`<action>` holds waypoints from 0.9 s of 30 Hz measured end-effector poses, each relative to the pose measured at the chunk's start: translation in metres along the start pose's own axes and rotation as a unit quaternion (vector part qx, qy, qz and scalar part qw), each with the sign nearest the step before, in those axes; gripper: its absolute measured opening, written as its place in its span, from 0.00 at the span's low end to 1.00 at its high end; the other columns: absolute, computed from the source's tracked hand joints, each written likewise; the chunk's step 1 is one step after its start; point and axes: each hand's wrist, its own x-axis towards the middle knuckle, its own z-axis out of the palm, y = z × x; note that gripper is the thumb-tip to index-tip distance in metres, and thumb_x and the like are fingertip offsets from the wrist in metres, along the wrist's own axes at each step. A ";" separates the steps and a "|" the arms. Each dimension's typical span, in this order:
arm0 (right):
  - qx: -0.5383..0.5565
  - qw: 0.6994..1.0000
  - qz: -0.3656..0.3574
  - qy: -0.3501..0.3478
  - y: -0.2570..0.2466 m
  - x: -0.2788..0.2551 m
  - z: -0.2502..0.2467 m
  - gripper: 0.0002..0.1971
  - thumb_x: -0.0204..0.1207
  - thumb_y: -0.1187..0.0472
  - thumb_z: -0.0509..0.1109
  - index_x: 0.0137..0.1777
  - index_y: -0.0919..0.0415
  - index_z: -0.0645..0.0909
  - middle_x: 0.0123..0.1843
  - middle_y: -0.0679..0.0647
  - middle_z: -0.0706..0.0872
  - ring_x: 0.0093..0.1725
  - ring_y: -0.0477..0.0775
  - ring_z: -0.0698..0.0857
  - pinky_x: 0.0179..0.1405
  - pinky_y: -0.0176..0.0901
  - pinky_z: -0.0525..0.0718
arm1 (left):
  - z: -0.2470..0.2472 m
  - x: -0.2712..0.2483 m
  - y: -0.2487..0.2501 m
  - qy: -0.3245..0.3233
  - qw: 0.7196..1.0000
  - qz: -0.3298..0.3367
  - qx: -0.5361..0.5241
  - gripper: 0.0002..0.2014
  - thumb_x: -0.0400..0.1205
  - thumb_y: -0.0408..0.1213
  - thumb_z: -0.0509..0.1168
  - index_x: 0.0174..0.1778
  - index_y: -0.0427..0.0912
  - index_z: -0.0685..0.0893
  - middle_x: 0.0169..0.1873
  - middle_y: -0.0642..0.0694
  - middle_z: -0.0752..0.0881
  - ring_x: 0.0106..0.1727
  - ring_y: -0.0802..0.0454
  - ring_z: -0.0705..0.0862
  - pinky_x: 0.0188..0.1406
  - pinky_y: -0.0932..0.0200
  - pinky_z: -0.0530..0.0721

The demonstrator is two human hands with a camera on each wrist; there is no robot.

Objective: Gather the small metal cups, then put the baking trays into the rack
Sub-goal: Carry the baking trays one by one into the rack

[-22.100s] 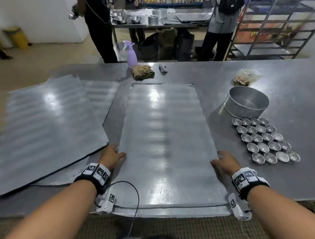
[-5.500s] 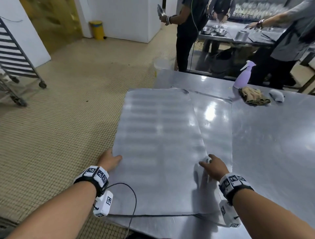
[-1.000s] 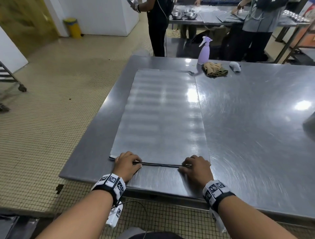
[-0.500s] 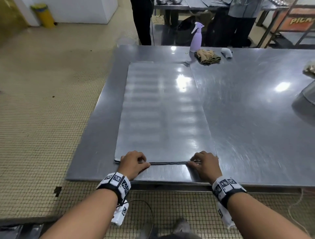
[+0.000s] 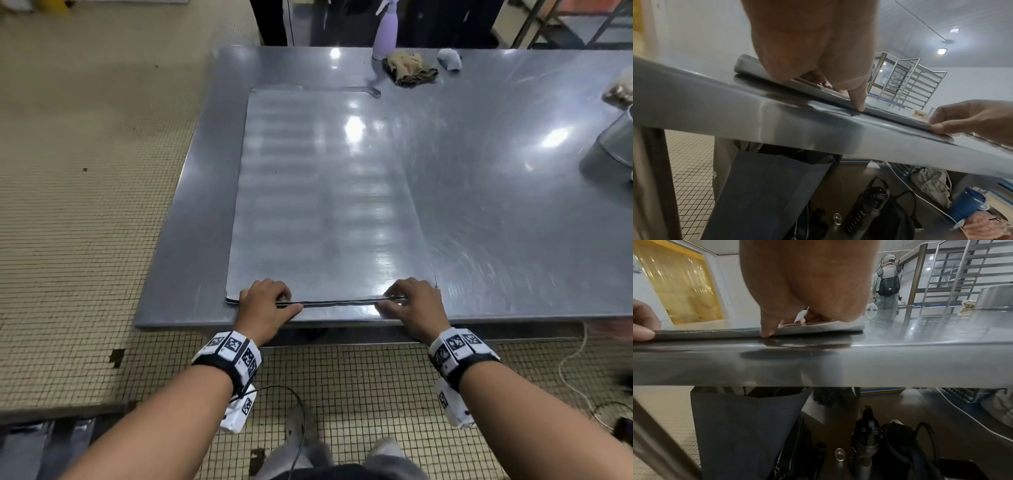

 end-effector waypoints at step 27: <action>-0.016 0.994 -0.037 -0.098 0.087 -0.088 -0.045 0.18 0.67 0.31 0.73 0.37 0.44 0.83 0.39 0.39 0.85 0.42 0.39 0.82 0.48 0.48 0.82 | 0.052 -0.122 0.092 -0.023 0.996 -0.084 -0.017 0.18 0.70 0.62 0.77 0.36 0.54 0.80 0.38 0.57 0.83 0.45 0.59 0.80 0.55 0.51 0.78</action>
